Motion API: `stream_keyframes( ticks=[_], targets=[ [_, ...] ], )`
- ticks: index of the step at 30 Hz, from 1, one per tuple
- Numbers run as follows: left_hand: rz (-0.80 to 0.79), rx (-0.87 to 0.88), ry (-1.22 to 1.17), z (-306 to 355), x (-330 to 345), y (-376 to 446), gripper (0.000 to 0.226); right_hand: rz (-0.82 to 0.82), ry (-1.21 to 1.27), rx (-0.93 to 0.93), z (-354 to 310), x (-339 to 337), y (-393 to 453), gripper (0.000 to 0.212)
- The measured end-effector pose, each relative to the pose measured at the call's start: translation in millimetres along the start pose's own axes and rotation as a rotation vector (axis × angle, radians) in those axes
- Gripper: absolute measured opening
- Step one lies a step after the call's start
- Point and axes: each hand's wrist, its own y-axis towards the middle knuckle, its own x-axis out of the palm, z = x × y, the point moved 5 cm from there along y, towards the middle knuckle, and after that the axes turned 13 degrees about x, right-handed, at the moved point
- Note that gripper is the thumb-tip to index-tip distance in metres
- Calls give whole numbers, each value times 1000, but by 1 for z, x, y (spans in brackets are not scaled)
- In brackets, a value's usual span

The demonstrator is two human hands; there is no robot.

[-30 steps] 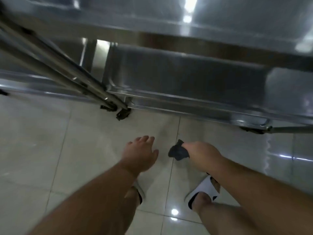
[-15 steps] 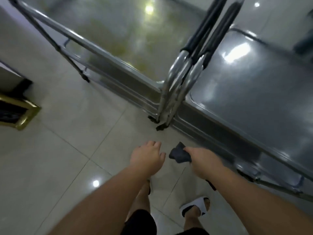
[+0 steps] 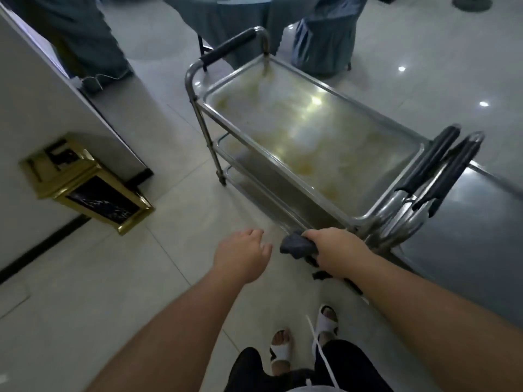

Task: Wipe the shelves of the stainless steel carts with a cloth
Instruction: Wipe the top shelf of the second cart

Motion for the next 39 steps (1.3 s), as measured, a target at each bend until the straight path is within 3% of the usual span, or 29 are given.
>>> stream_keyframes(
  ticks=[12,21,32,39],
  targets=[
    [282,-244,-10,-62,-140,45,49,356,77,-299,-76,-176,72,42],
    [339,-336,-61,-139,-189,68,54,399,11,-336,-133,-242,132,42],
    [314,-125,0,-285,-287,153,51,451,230,-171,-230,-319,224,41],
    [244,15,31,-334,-320,212,48,423,269,-55,-253,-336,255,45]
  ],
)
